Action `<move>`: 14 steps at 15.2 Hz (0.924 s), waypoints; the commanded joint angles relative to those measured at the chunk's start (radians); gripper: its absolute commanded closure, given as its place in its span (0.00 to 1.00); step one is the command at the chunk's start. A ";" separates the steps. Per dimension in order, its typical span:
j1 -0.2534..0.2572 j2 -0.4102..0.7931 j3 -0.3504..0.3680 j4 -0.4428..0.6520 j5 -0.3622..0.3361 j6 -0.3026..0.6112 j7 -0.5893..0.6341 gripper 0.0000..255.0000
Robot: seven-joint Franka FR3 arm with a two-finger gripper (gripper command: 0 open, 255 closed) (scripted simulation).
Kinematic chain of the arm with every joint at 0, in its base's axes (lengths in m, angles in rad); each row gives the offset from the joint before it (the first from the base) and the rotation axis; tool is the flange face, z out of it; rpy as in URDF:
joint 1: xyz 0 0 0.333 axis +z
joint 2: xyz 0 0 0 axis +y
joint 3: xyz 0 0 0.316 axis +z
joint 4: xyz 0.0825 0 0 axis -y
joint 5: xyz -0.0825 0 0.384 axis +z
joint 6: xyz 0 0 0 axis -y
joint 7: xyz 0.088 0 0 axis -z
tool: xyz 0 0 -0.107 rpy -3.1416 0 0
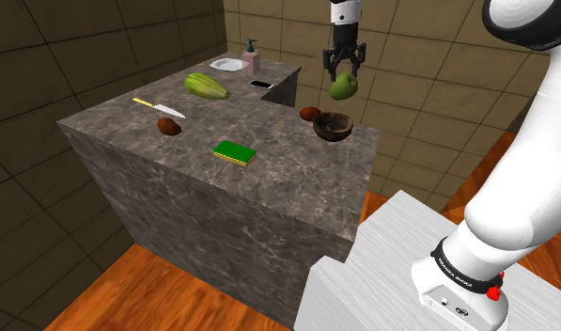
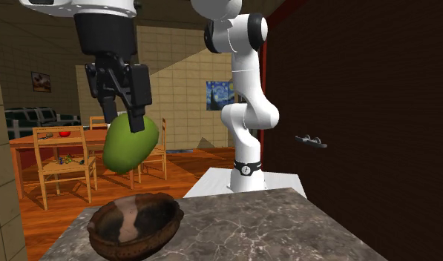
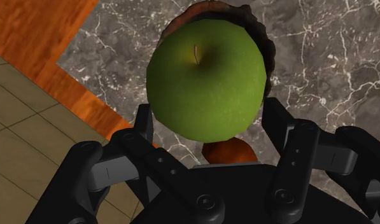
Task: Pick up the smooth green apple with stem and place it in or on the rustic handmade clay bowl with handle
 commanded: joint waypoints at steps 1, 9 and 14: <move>-0.001 -0.003 0.000 -0.030 0.000 0.028 0.001 1.00; -0.002 0.005 -0.001 -0.133 -0.001 0.138 0.011 1.00; -0.002 0.005 -0.001 -0.133 -0.001 0.138 0.011 1.00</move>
